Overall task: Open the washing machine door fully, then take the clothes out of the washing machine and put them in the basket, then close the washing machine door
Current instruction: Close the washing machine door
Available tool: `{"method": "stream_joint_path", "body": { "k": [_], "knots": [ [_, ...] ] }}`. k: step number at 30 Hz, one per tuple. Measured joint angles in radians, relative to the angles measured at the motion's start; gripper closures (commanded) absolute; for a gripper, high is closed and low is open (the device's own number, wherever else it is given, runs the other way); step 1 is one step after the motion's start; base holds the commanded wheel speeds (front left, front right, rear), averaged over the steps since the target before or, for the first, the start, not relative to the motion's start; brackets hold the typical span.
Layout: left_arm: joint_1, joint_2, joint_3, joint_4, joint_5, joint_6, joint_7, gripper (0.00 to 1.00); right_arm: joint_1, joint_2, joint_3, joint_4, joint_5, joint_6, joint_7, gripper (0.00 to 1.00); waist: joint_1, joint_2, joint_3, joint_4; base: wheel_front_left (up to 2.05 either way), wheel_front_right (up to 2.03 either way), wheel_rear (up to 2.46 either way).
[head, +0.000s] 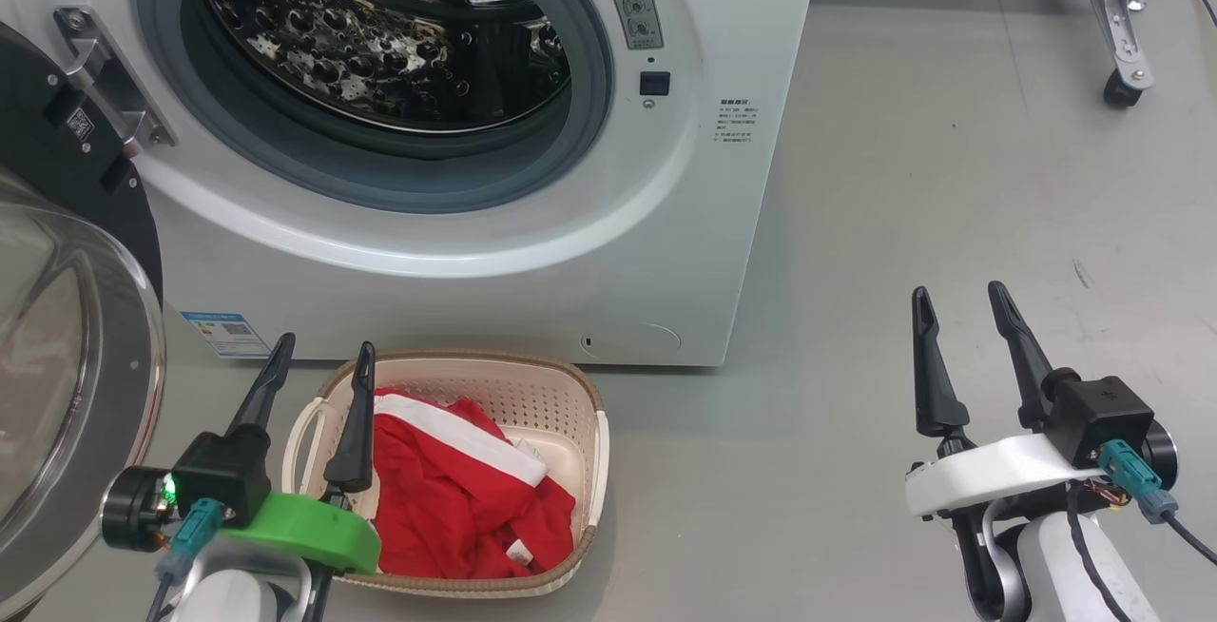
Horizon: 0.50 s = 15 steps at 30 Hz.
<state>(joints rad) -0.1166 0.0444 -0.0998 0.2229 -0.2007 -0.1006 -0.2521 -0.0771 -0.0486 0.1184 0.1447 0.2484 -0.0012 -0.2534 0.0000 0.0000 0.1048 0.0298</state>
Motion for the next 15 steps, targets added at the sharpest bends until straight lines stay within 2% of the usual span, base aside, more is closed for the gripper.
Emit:
{"method": "stream_joint_path", "body": {
  "k": [15],
  "knots": [
    [0.004,-0.001,-0.023,-0.004,0.000,0.000,0.000,0.00,0.000,0.001,-0.003,-0.003,0.000,0.000,0.000,0.00,0.0000,0.0000,0.008,0.003,-0.13,0.13,0.00]
  ]
}}
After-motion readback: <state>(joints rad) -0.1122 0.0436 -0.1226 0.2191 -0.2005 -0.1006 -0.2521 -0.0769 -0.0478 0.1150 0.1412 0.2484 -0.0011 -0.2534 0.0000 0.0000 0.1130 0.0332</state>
